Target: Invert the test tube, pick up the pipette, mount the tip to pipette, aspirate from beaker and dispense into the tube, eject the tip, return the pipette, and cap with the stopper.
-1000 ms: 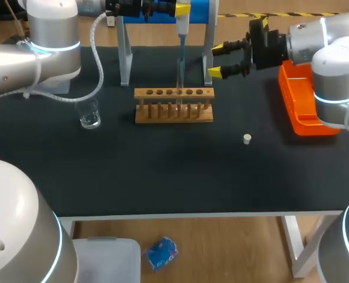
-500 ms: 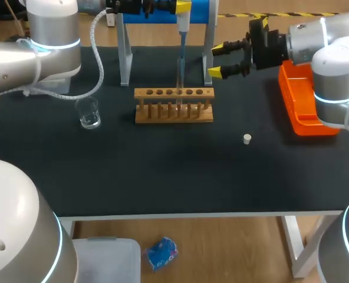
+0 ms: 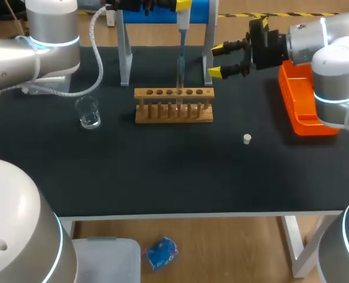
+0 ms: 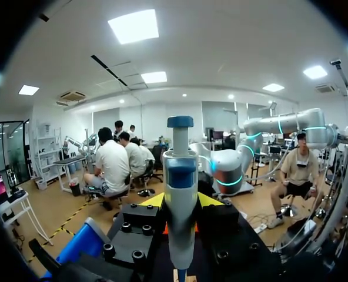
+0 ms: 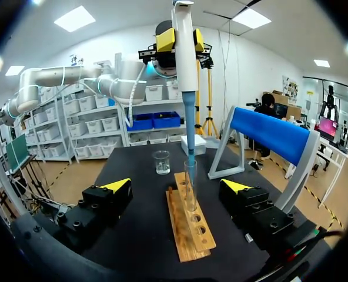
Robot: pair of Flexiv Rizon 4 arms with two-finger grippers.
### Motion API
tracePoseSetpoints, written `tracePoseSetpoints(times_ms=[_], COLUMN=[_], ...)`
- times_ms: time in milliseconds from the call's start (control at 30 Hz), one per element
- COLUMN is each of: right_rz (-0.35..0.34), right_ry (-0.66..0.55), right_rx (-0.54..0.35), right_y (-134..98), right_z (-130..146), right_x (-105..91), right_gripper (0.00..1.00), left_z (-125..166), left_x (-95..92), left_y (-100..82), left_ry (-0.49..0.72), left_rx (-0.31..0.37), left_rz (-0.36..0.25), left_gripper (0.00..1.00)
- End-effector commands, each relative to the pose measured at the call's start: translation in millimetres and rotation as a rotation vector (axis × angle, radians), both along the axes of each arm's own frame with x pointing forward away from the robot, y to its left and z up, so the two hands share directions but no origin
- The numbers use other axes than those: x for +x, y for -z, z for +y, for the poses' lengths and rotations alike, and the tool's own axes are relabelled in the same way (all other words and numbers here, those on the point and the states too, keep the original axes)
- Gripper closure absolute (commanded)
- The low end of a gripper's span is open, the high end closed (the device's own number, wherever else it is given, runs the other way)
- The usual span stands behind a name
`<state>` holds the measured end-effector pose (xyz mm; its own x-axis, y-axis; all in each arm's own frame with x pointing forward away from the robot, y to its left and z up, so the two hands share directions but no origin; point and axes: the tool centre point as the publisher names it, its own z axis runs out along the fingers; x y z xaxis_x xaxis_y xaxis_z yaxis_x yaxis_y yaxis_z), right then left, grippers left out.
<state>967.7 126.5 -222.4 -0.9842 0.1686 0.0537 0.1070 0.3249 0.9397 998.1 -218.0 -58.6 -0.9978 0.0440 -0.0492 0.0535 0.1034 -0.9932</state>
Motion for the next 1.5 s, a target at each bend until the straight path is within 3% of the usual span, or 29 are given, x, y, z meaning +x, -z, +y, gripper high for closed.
tracePoseSetpoints(times_ms=[33,1500], right_rz=[-0.001,-0.001], right_ry=[0.001,0.001], right_rx=[0.001,0.001], right_y=[0.5,0.5], right_z=[-0.2,-0.2], right_x=[-0.4,-0.4], right_gripper=[0.00,0.00], left_z=[-0.5,-5.8], left_x=[-2.1,-7.5], left_y=[-4.1,-32.0], left_ry=[-0.003,0.008], left_rx=[0.004,0.030], left_rz=[-0.003,-0.040], left_gripper=[1.00,1.00])
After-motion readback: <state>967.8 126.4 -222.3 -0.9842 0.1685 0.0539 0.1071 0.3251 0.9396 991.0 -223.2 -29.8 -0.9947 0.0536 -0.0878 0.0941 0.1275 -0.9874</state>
